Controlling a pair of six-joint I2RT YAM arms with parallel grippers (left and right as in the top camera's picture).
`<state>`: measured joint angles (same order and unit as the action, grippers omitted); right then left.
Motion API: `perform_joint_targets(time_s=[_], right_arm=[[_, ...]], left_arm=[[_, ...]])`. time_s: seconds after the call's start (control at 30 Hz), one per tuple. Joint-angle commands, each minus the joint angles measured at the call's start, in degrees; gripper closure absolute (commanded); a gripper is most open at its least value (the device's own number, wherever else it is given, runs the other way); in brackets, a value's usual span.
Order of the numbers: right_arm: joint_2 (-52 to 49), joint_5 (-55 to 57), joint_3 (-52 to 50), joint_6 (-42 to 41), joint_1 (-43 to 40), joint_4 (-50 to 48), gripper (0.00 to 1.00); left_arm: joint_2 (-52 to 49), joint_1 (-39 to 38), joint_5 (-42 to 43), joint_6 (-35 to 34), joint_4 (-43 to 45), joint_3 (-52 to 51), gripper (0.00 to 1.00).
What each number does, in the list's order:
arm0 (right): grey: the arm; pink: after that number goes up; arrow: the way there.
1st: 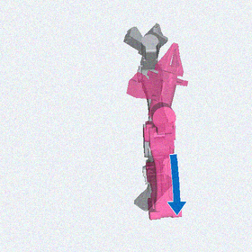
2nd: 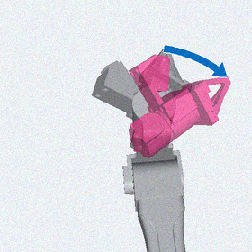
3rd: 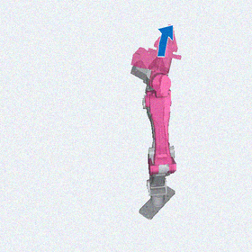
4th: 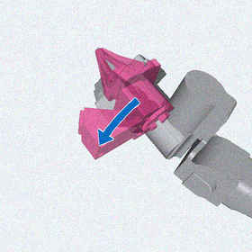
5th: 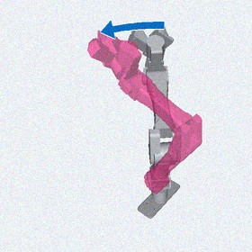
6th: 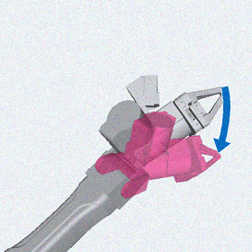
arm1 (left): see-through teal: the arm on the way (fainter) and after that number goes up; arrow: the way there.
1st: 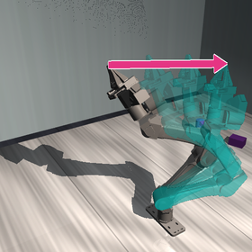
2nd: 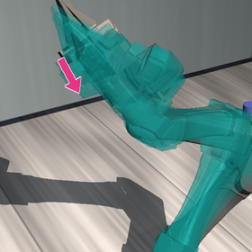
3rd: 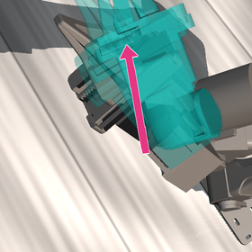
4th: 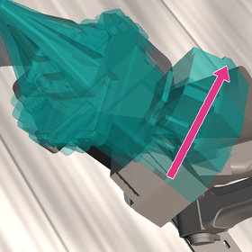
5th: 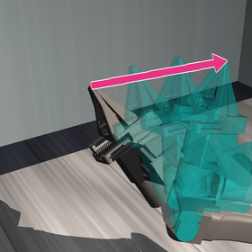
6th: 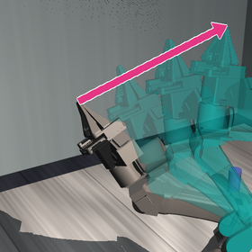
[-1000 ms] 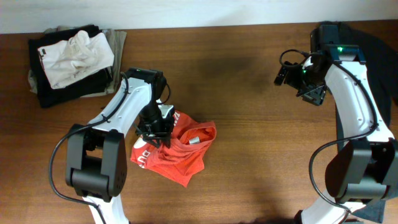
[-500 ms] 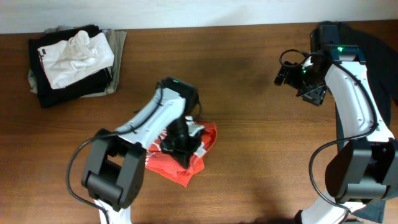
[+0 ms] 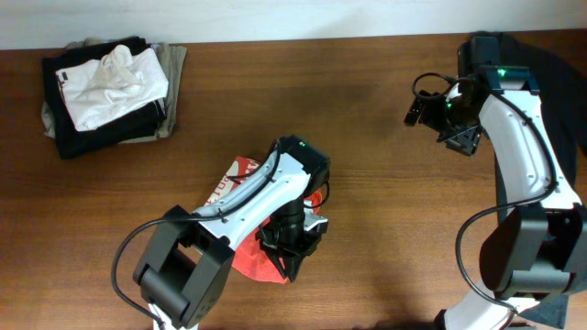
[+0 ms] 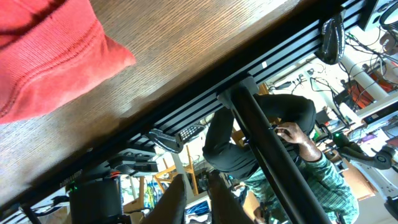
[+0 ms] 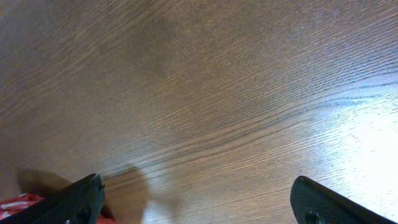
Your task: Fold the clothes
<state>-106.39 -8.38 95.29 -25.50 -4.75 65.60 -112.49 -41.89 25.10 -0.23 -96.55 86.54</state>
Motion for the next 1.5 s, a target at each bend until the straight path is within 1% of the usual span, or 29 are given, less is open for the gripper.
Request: perform_joint_targets(time_s=[0.0,0.1,0.2,0.27,0.3,0.37,0.47,0.57,0.73,0.8,0.83,0.93,1.0,1.27,1.37,1.47], right_arm=[[0.2,0.7,0.2,0.0,-0.2,0.0,0.01],[0.2,0.7,0.2,0.0,-0.2,0.0,0.01],[0.2,0.7,0.2,0.0,-0.2,0.0,0.01],[0.2,0.7,0.2,0.0,-0.2,0.0,0.01],[0.2,0.7,0.2,0.0,-0.2,0.0,0.01],[0.2,0.7,0.2,0.0,-0.2,0.0,0.01],[0.2,0.7,0.2,0.0,-0.2,0.0,0.01],[0.2,0.7,0.2,0.0,-0.2,0.0,0.01],[0.2,0.7,0.2,0.0,-0.2,0.0,0.01],[0.2,0.7,0.2,0.0,-0.2,0.0,0.01],[0.2,0.7,0.2,0.0,-0.2,0.0,0.01],[0.2,0.7,0.2,0.0,-0.2,0.0,0.01],[0.2,0.7,0.2,0.0,-0.2,0.0,0.01],[0.2,0.7,0.2,0.0,-0.2,0.0,0.01],[0.2,0.7,0.2,0.0,-0.2,0.0,0.01],[0.2,0.7,0.2,0.0,-0.2,0.0,0.01]], left_arm=[[1.5,-0.6,0.4,-0.4,-0.2,-0.2,0.84],[1.5,1.6,-0.8,-0.6,1.3,-0.1,0.88],[1.6,7.2,-5.0,-3.3,6.2,-0.1,0.88],[1.6,11.6,-5.9,-3.6,9.2,-0.1,0.88],[1.6,17.0,-6.1,-3.1,13.1,-0.1,0.84],[1.6,20.7,-6.0,-3.0,16.4,-0.1,0.81],[1.6,23.6,-6.1,-3.0,20.2,-0.3,0.78],[1.6,23.3,-7.5,-5.0,23.5,-1.2,0.79],[1.6,22.1,-6.6,-8.0,28.0,-6.8,0.79],[1.6,21.0,-3.3,-7.9,30.3,-9.4,0.84],[1.6,20.1,-1.7,-7.9,31.6,-10.5,0.84],[1.6,17.4,-1.4,-7.9,33.3,-11.3,0.86],[1.6,15.8,-1.3,-8.0,34.6,-11.3,0.90],[1.6,11.5,-1.4,-8.2,35.5,-11.5,0.90],[1.6,9.2,-1.7,-11.0,35.9,-12.3,0.90],[2.4,6.6,-2.0,-11.1,33.6,-11.9,0.96]])
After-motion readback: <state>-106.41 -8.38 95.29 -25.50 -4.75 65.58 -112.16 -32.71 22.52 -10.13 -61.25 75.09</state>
